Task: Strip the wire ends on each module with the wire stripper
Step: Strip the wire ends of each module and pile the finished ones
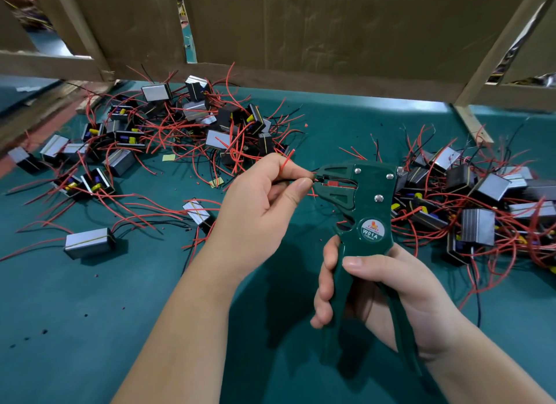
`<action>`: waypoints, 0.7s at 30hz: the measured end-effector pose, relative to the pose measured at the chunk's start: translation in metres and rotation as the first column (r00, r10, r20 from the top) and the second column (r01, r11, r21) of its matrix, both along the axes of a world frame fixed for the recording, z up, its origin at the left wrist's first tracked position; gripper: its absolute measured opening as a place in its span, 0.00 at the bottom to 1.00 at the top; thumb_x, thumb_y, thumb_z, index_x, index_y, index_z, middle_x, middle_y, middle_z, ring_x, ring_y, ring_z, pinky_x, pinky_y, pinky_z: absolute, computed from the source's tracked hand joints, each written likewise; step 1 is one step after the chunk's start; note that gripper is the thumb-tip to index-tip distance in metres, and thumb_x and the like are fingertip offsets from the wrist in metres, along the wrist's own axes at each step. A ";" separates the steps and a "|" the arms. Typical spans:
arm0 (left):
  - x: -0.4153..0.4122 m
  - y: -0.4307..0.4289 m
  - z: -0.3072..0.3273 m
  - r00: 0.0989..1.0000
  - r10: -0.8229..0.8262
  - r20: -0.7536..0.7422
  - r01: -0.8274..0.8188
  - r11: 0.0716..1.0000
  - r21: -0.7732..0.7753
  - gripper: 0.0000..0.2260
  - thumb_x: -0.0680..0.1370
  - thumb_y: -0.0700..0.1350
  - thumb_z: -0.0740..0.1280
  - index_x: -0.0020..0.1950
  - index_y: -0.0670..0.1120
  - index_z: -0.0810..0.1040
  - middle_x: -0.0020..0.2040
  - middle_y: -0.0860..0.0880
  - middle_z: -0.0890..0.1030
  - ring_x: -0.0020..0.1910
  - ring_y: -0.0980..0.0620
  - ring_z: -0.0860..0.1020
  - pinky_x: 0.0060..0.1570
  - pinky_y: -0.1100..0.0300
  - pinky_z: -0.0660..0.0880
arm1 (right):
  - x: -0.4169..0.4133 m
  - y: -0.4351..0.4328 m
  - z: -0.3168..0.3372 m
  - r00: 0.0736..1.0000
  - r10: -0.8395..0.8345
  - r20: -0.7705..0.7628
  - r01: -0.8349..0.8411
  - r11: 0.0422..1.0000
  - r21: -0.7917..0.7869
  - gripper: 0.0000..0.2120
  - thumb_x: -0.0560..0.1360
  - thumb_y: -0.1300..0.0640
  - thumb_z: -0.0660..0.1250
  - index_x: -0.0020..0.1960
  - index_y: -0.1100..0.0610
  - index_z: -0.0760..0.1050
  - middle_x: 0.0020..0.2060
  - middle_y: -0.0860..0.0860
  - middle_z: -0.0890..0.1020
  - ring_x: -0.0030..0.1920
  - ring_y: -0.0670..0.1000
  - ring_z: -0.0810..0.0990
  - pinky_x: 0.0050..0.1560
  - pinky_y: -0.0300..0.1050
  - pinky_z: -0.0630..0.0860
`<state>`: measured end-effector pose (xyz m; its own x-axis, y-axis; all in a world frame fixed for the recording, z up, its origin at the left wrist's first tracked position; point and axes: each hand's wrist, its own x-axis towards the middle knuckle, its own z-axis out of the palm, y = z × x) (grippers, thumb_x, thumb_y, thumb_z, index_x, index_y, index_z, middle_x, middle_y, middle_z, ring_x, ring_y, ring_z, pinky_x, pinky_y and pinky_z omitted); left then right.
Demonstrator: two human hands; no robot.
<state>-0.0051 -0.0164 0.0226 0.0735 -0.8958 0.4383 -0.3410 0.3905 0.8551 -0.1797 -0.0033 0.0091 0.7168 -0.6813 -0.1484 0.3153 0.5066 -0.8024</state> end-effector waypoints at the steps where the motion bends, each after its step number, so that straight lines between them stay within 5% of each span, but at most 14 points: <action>1: 0.000 0.000 0.000 1.000 -0.003 0.004 0.003 1.000 0.000 0.09 0.78 0.36 0.65 0.43 0.50 0.73 0.27 0.66 0.74 0.24 0.66 0.70 0.28 0.77 0.61 | 0.000 0.000 0.000 1.000 0.002 -0.001 -0.002 1.000 0.002 0.16 0.63 0.55 0.77 0.44 0.62 0.78 0.34 0.62 0.77 0.32 0.61 0.78 0.39 0.57 0.77; 11: 0.001 0.000 -0.001 0.999 -0.037 0.028 0.036 0.998 0.050 0.10 0.79 0.35 0.63 0.43 0.50 0.72 0.26 0.66 0.73 0.25 0.67 0.71 0.29 0.78 0.63 | 0.000 0.000 0.002 1.000 0.016 0.002 -0.016 0.999 0.042 0.15 0.64 0.55 0.76 0.43 0.63 0.77 0.33 0.62 0.77 0.30 0.60 0.77 0.37 0.56 0.77; 14: 0.001 0.000 -0.004 0.998 -0.060 -0.028 0.063 0.993 0.095 0.04 0.81 0.44 0.59 0.51 0.52 0.71 0.29 0.61 0.71 0.28 0.64 0.68 0.32 0.74 0.64 | 0.003 0.002 0.004 0.999 -0.046 -0.017 0.047 0.996 0.072 0.11 0.64 0.57 0.74 0.39 0.62 0.75 0.30 0.61 0.75 0.27 0.58 0.75 0.33 0.54 0.76; 17: 0.000 -0.002 -0.011 0.999 -0.026 -0.032 0.032 0.983 0.179 0.12 0.82 0.49 0.55 0.64 0.54 0.71 0.34 0.56 0.62 0.36 0.60 0.69 0.45 0.65 0.71 | 0.009 0.003 0.004 0.974 -0.193 -0.119 0.204 0.975 0.089 0.09 0.62 0.59 0.72 0.32 0.59 0.71 0.26 0.58 0.71 0.20 0.54 0.69 0.26 0.46 0.71; 18: -0.002 -0.002 -0.013 1.000 -0.017 0.005 0.015 0.980 0.197 0.14 0.83 0.47 0.56 0.67 0.51 0.72 0.40 0.49 0.75 0.40 0.60 0.72 0.52 0.64 0.71 | 0.010 0.002 0.003 0.960 -0.234 -0.157 0.251 0.963 0.098 0.10 0.61 0.60 0.73 0.31 0.59 0.70 0.26 0.57 0.69 0.19 0.53 0.67 0.25 0.44 0.69; 19: -0.004 -0.002 -0.014 0.998 -0.007 0.060 -0.006 0.978 0.210 0.14 0.83 0.43 0.56 0.68 0.48 0.72 0.59 0.56 0.76 0.44 0.59 0.74 0.55 0.65 0.70 | 0.011 0.001 0.003 0.950 -0.260 -0.174 0.280 0.954 0.104 0.11 0.60 0.58 0.74 0.31 0.59 0.71 0.26 0.58 0.69 0.20 0.53 0.67 0.24 0.45 0.70; 21: -0.012 -0.004 -0.016 0.994 0.028 0.101 -0.050 0.974 0.222 0.15 0.83 0.40 0.56 0.67 0.45 0.74 0.51 0.58 0.83 0.45 0.58 0.75 0.49 0.72 0.70 | 0.011 -0.003 0.002 0.953 -0.279 -0.120 0.292 0.950 0.107 0.11 0.60 0.59 0.75 0.36 0.60 0.74 0.30 0.60 0.73 0.24 0.56 0.72 0.28 0.50 0.74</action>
<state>-0.0168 -0.0207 0.0068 0.0776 -0.9692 0.2339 -0.4377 0.1777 0.8814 -0.1689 -0.0061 0.0113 0.4713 -0.8274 -0.3055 0.3810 0.5034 -0.7755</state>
